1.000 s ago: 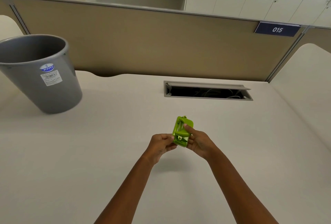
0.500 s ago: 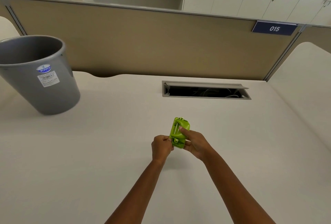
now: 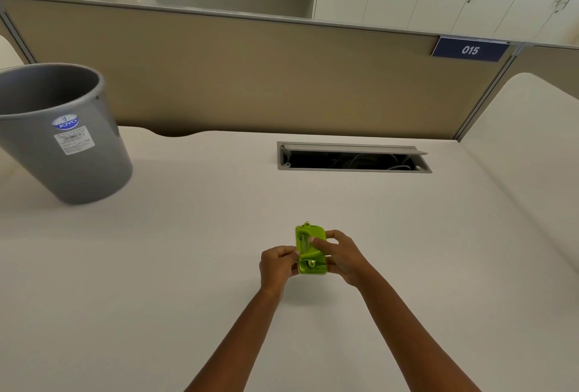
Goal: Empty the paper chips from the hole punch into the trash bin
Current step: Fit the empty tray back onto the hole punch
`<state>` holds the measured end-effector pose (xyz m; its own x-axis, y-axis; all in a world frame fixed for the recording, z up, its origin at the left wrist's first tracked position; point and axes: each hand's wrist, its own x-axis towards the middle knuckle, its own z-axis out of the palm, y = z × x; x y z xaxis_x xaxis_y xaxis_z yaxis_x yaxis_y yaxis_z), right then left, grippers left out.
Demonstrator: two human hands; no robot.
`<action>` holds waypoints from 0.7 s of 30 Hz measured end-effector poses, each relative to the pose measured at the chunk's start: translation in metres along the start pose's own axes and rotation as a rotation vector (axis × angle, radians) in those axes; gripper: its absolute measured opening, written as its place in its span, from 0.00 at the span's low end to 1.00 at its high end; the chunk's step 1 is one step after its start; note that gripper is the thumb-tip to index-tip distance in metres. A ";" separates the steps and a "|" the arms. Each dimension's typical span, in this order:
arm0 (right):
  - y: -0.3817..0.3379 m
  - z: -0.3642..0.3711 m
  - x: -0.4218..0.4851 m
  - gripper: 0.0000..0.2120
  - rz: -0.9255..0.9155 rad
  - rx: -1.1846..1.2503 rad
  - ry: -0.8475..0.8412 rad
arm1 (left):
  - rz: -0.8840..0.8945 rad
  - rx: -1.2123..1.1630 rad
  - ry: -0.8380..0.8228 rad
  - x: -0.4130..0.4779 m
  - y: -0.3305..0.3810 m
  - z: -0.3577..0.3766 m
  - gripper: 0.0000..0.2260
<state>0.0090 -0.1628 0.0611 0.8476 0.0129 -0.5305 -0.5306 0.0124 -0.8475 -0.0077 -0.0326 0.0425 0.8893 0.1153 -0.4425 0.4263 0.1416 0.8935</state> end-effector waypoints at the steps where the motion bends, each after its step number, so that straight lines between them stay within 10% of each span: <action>1: 0.002 -0.002 0.000 0.07 0.000 -0.005 0.005 | -0.008 0.010 -0.003 0.000 -0.002 0.002 0.10; 9: 0.006 -0.037 0.005 0.14 0.034 -0.012 0.180 | 0.014 0.213 0.006 0.005 -0.010 0.007 0.10; 21: 0.017 -0.081 0.018 0.18 0.021 -0.197 0.494 | 0.346 1.256 0.262 0.008 -0.037 -0.026 0.20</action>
<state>0.0162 -0.2432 0.0359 0.7629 -0.4622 -0.4521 -0.5771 -0.1717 -0.7984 -0.0211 -0.0114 0.0037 0.9846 0.1662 -0.0545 0.1746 -0.9153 0.3629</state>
